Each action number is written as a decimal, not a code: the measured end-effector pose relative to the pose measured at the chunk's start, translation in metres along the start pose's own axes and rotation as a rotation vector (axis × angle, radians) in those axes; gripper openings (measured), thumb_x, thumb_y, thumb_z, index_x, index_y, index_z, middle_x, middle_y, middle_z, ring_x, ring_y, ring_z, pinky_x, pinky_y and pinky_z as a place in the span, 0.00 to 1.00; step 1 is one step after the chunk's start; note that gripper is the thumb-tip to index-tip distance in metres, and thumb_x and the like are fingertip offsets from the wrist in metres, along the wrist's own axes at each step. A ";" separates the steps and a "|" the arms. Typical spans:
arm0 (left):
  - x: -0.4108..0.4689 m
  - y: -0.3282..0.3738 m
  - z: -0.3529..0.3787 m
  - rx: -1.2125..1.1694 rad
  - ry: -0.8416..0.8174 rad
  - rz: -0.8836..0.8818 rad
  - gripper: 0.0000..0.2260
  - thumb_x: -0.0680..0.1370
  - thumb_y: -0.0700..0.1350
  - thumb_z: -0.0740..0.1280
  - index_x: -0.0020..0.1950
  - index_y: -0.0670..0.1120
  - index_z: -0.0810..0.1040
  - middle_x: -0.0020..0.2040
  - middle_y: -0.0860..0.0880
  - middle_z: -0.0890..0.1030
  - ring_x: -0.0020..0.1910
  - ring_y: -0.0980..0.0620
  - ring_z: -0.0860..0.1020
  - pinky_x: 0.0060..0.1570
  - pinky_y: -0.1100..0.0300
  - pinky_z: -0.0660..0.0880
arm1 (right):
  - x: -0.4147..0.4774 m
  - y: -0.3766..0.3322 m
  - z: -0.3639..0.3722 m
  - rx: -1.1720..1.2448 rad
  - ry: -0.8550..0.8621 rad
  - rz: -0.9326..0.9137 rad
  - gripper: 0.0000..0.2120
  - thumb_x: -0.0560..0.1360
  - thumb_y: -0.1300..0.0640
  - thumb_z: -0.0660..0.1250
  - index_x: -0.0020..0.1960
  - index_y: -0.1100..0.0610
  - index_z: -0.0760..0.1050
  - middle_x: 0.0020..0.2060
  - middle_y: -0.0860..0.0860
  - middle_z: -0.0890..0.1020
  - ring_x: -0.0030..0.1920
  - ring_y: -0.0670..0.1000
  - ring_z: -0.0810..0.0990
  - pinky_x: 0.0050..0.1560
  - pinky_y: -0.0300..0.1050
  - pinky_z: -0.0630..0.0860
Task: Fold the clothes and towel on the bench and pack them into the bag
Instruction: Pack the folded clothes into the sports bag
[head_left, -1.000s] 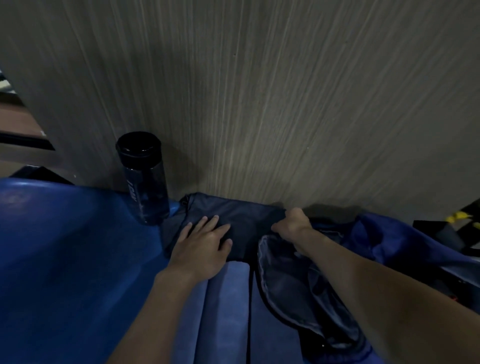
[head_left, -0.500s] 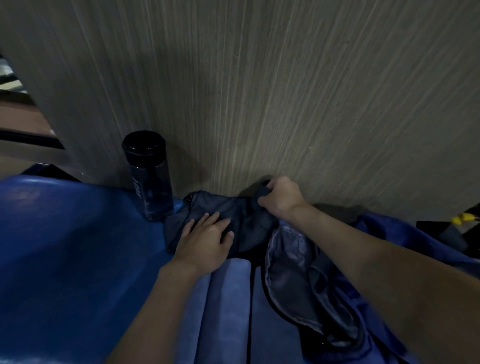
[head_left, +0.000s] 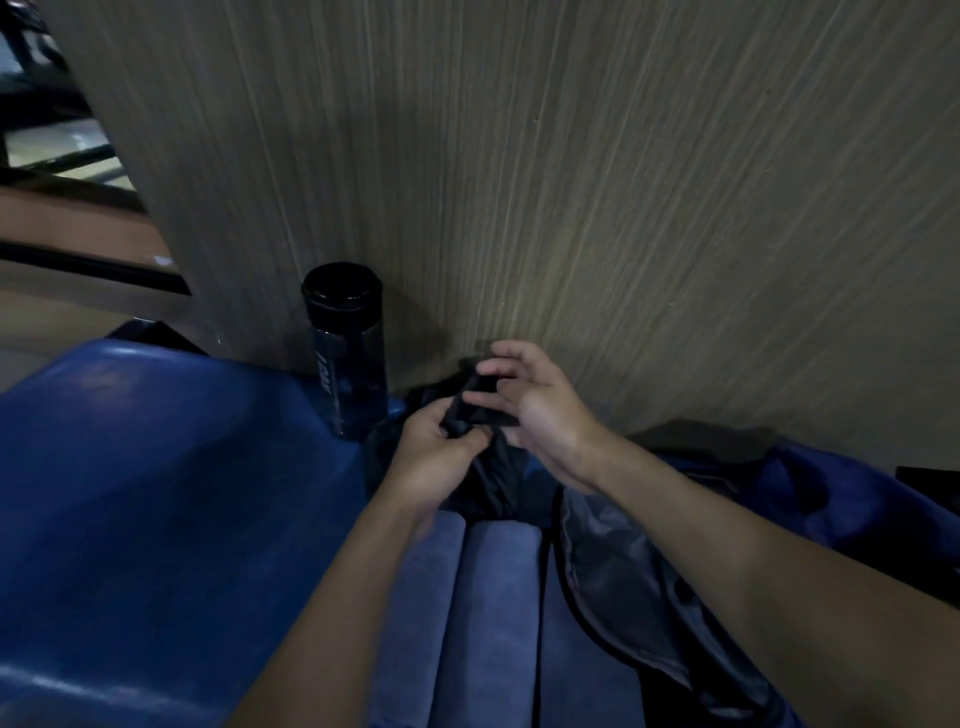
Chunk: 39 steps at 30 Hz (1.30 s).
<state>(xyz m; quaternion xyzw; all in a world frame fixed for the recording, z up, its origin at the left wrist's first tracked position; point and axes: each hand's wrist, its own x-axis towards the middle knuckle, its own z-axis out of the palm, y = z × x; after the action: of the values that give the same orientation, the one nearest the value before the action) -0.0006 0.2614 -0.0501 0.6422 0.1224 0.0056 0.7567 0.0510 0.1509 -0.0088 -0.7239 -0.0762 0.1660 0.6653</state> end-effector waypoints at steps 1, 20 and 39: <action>0.001 0.000 -0.001 -0.005 -0.010 -0.014 0.09 0.80 0.38 0.67 0.55 0.51 0.82 0.46 0.46 0.86 0.46 0.49 0.85 0.41 0.56 0.80 | 0.000 0.001 0.001 0.037 0.006 0.000 0.17 0.82 0.65 0.51 0.63 0.49 0.68 0.59 0.51 0.76 0.58 0.52 0.81 0.50 0.52 0.71; 0.004 -0.019 -0.034 0.648 0.249 0.106 0.17 0.74 0.36 0.65 0.57 0.57 0.75 0.44 0.57 0.81 0.47 0.52 0.80 0.59 0.44 0.76 | 0.005 0.034 -0.010 -0.089 0.159 0.321 0.33 0.77 0.50 0.69 0.75 0.60 0.60 0.71 0.53 0.69 0.65 0.53 0.71 0.64 0.51 0.70; -0.008 0.007 -0.036 0.080 0.250 0.161 0.17 0.78 0.32 0.65 0.61 0.50 0.76 0.51 0.48 0.83 0.48 0.57 0.81 0.44 0.69 0.77 | 0.014 0.020 0.014 0.282 0.346 0.024 0.20 0.71 0.65 0.75 0.59 0.59 0.72 0.51 0.57 0.82 0.51 0.54 0.83 0.48 0.48 0.82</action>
<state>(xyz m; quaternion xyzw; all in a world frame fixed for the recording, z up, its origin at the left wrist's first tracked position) -0.0138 0.2961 -0.0475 0.6738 0.1639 0.1411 0.7066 0.0573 0.1671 -0.0314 -0.6421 0.0718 0.0565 0.7612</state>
